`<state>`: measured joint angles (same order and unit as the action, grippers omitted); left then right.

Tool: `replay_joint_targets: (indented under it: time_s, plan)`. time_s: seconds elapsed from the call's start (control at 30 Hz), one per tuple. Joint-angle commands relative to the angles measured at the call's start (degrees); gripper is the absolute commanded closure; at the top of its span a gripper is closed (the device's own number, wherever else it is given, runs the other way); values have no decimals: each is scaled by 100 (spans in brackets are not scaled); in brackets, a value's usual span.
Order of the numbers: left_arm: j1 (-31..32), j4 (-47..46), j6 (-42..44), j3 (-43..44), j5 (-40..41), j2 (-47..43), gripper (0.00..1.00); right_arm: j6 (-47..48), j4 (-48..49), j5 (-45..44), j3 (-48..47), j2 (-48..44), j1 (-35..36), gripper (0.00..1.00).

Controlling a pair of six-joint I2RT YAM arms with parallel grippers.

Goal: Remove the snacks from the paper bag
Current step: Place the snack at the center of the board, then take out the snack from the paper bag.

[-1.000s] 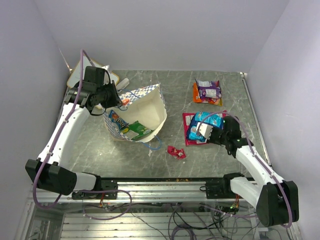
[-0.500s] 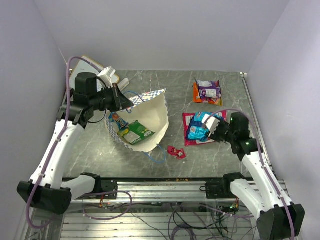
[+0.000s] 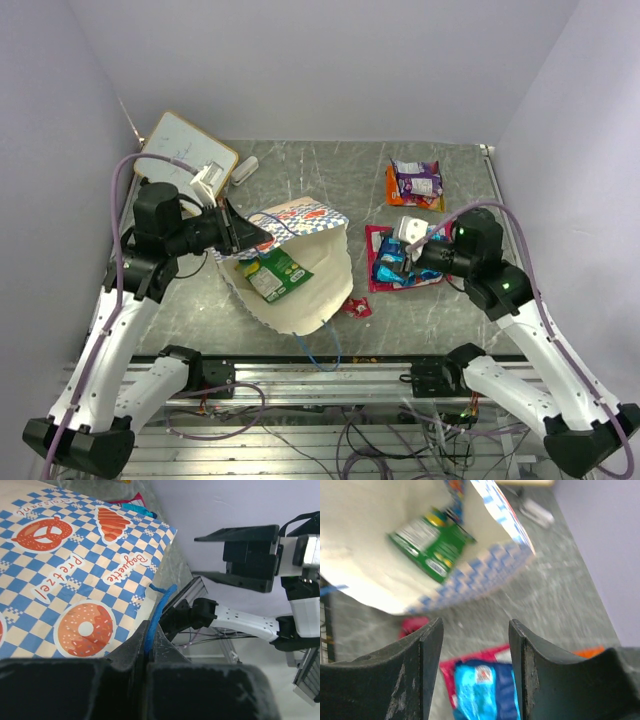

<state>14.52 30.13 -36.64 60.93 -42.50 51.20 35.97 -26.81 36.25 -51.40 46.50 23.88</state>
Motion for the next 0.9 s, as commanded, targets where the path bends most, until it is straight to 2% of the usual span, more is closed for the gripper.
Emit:
replay_joint_targets:
  time_s: [0.0,0.1,0.2,0.4,0.57,0.87]
  plan:
    - [33,-550,-603,-324,-280,-356,93,-982,781,528,-75,-84,1013,46]
    - [33,-846,-935,-674,-259,-575,93,-1469,1363,518,64,79,1675,48]
    - [33,-962,-1151,-808,-228,-647,93,-1674,2124,24,412,198,2460,48]
    - [32,-585,-1014,-582,-31,-656,93,-171,2004,-1332,479,967,4025,47]
    - [33,-478,-936,-472,-36,-583,93,1379,1791,-1835,339,1840,4292,46]
    - [40,-354,-768,-284,-37,-432,93,2733,2027,-2273,-100,3471,4296,45]
